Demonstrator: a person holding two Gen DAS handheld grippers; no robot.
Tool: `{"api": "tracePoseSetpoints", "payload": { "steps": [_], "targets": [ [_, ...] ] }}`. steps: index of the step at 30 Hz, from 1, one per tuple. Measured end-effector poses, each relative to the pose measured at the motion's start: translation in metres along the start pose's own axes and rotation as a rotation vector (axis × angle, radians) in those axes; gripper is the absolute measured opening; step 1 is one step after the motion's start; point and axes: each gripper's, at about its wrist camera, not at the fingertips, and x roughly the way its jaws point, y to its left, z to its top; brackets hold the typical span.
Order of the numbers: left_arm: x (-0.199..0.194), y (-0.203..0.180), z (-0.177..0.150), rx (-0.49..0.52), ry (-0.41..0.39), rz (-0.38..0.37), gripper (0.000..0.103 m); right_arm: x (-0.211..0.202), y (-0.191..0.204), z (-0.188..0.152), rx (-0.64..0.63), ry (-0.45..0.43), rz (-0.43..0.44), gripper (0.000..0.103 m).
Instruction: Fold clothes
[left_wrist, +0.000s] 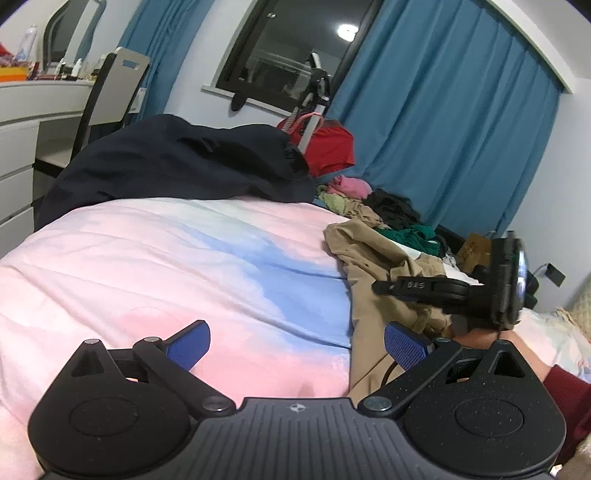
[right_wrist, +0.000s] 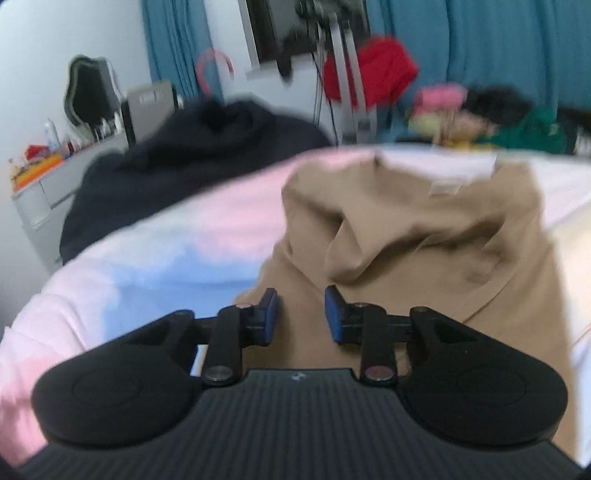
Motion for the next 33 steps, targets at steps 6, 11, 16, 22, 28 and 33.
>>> {"api": "tracePoseSetpoints", "payload": {
  "steps": [6,11,16,22,28,33],
  "targets": [
    [0.002,0.012,0.002,-0.058,0.013,0.0,0.102,0.024,-0.025,0.033,0.168,-0.083,-0.131,0.029],
    [0.008,0.012,0.0,-0.05,0.025,-0.005,0.102,0.041,-0.057,0.064,0.195,-0.16,-0.325,0.031],
    [0.018,0.0,-0.006,0.014,0.045,-0.034,0.101,0.033,-0.084,0.075,0.227,-0.197,-0.401,0.035],
    [0.016,-0.016,-0.01,0.079,0.02,-0.057,0.101,-0.036,-0.065,0.062,0.221,-0.208,-0.329,0.09],
    [-0.01,-0.033,-0.012,0.155,-0.039,-0.058,0.101,-0.141,-0.01,0.032,0.164,-0.246,-0.256,0.091],
    [-0.046,-0.045,-0.017,0.199,-0.053,-0.057,0.101,-0.23,0.03,-0.02,0.171,-0.276,-0.185,0.091]
  ]
}}
